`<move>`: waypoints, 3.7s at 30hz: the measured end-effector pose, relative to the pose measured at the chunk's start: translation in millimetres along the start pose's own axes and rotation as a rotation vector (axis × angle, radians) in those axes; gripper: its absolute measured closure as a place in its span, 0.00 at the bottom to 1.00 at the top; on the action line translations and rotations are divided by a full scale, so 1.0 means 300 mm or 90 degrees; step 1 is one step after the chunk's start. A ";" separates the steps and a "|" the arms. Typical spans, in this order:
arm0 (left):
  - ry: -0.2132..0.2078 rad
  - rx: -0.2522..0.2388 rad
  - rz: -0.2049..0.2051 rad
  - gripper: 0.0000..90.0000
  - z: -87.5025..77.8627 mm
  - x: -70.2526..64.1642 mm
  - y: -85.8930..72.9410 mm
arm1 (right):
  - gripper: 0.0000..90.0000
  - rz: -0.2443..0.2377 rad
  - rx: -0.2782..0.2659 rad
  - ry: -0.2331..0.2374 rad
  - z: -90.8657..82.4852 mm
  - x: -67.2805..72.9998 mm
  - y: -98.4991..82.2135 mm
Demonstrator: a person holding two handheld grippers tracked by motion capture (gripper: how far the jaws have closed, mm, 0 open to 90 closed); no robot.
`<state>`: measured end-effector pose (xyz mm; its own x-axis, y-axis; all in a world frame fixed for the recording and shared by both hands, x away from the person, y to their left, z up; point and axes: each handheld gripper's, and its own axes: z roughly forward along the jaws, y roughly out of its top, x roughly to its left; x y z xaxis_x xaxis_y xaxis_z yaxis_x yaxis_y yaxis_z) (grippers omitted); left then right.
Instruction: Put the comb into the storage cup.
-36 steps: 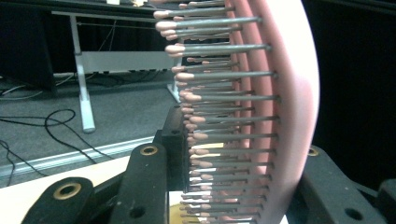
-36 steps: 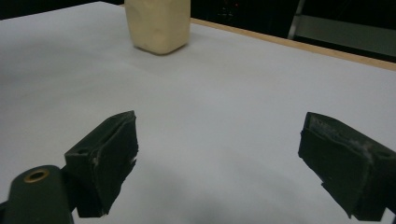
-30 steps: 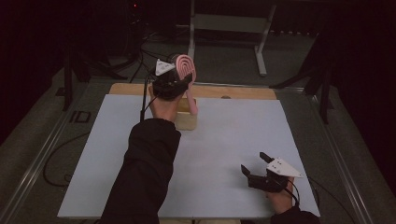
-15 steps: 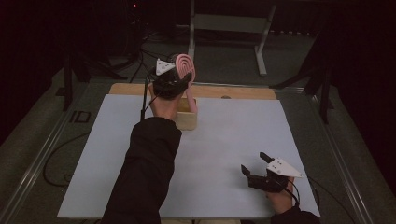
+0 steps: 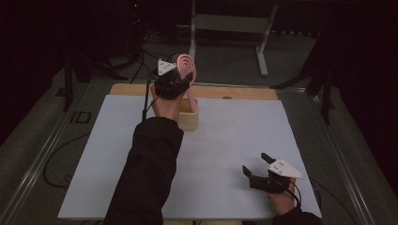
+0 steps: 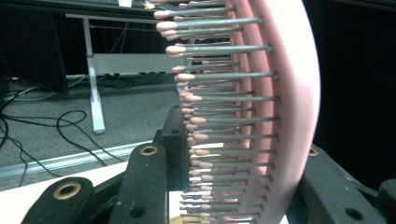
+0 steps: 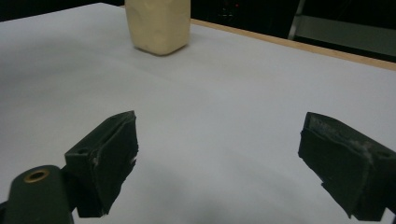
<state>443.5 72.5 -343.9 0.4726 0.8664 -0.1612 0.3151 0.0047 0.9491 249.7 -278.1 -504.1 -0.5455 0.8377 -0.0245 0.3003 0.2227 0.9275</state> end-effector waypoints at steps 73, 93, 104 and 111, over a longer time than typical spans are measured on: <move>0.000 0.048 -0.014 0.71 0.044 0.020 -0.105 | 0.13 -0.001 0.005 0.000 0.005 0.001 -0.001; -0.006 0.068 -0.018 0.70 0.056 0.020 -0.160 | 0.14 -0.005 0.010 0.003 0.009 0.002 -0.003; -0.006 0.072 -0.024 0.70 0.056 0.024 -0.180 | 0.14 -0.005 0.012 0.005 0.010 0.003 -0.004; -0.007 0.080 -0.022 0.70 0.061 0.021 -0.195 | 0.14 -0.005 0.014 0.006 0.011 0.004 -0.004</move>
<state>443.2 68.5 -405.4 0.4679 0.8615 -0.1971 0.4316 -0.0281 0.9016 251.3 -275.9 -506.3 -0.5545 0.8317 -0.0278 0.3130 0.2393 0.9191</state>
